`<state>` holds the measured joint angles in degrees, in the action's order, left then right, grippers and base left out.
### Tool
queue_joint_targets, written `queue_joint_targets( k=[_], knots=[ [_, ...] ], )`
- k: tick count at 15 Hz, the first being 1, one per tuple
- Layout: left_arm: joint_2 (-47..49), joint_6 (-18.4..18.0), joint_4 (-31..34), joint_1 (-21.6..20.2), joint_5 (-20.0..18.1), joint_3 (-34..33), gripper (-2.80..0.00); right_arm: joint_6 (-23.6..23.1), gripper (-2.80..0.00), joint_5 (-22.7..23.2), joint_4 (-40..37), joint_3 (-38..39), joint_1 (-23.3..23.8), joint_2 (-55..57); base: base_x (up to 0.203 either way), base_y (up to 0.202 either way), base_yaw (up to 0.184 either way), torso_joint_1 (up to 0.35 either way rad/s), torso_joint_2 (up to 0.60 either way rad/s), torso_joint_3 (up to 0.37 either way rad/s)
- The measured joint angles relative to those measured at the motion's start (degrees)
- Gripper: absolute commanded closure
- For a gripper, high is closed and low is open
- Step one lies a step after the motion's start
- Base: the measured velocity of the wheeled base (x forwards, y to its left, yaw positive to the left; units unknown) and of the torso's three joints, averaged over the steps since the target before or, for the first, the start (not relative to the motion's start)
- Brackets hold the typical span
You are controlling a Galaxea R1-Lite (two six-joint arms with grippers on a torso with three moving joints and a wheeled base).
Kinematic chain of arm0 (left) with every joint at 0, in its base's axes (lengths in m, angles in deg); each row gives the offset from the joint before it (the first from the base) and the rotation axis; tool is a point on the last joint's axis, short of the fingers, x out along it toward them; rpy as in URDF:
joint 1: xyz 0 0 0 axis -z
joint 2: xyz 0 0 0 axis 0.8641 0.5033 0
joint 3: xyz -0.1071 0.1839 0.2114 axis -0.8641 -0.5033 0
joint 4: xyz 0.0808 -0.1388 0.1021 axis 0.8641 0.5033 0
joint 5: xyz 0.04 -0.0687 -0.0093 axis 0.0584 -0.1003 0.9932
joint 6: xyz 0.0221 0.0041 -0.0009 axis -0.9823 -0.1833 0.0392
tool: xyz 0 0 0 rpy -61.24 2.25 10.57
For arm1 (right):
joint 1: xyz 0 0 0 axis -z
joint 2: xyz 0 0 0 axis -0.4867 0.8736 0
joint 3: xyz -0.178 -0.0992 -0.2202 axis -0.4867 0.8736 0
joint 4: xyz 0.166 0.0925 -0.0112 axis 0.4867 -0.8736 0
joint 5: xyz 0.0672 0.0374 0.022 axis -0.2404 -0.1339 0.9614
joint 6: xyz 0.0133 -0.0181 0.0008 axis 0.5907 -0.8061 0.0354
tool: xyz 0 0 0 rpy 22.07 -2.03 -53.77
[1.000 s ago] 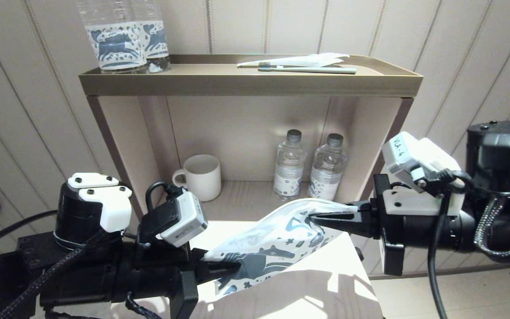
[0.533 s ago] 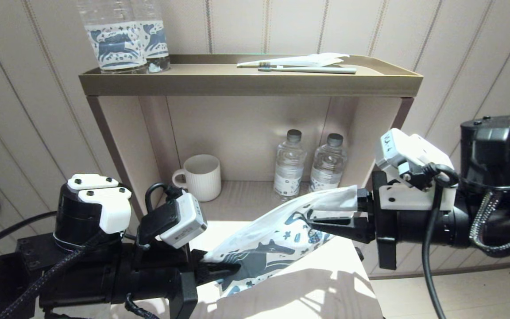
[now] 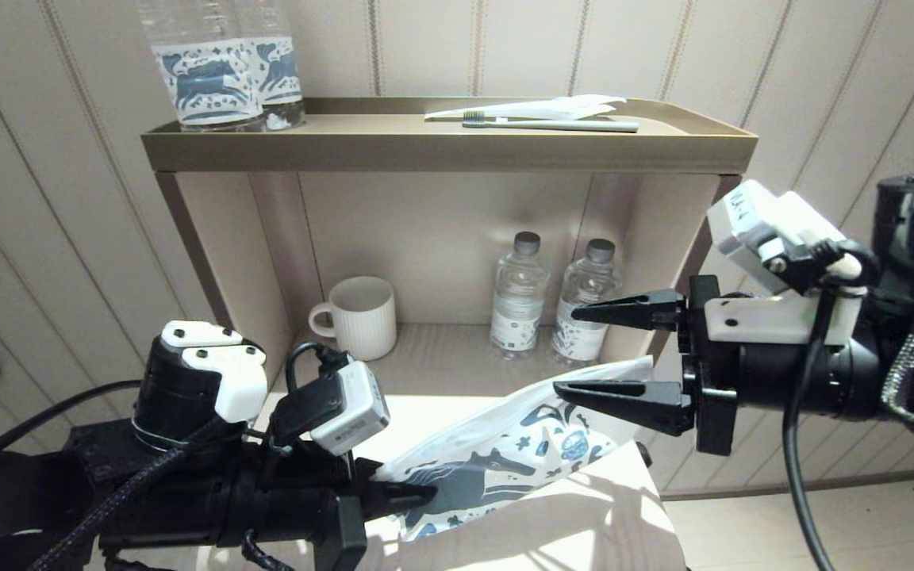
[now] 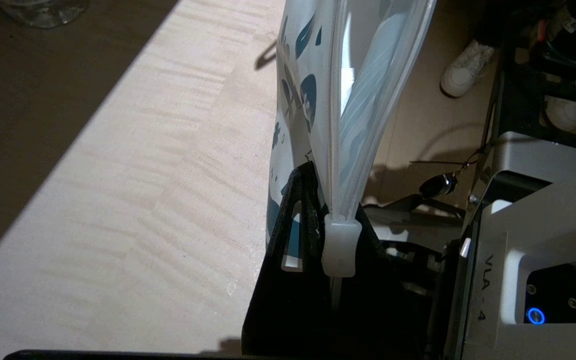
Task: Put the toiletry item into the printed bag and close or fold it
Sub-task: Hand it to the other hand
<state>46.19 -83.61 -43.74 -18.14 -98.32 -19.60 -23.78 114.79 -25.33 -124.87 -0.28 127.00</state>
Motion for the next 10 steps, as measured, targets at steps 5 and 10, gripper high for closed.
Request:
queue_joint_targets(
  k=[5, 10],
  knots=[
    [0.4, -7.2, 19.9, 0.1, 0.5, 13.2, 0.0, 0.5, -2.8, 0.2, -0.2, -0.3, 0.0, 0.1, 0.0, 0.0, 0.0, 0.0, 0.0, 0.0],
    [1.8, -13.3, 38.8, 2.6, 6.4, 26.2, 0.0, 0.6, -2.8, 0.5, -0.4, -0.6, 0.1, -0.1, 0.0, 0.0, 0.0, 0.0, 0.0, 0.0]
  ],
)
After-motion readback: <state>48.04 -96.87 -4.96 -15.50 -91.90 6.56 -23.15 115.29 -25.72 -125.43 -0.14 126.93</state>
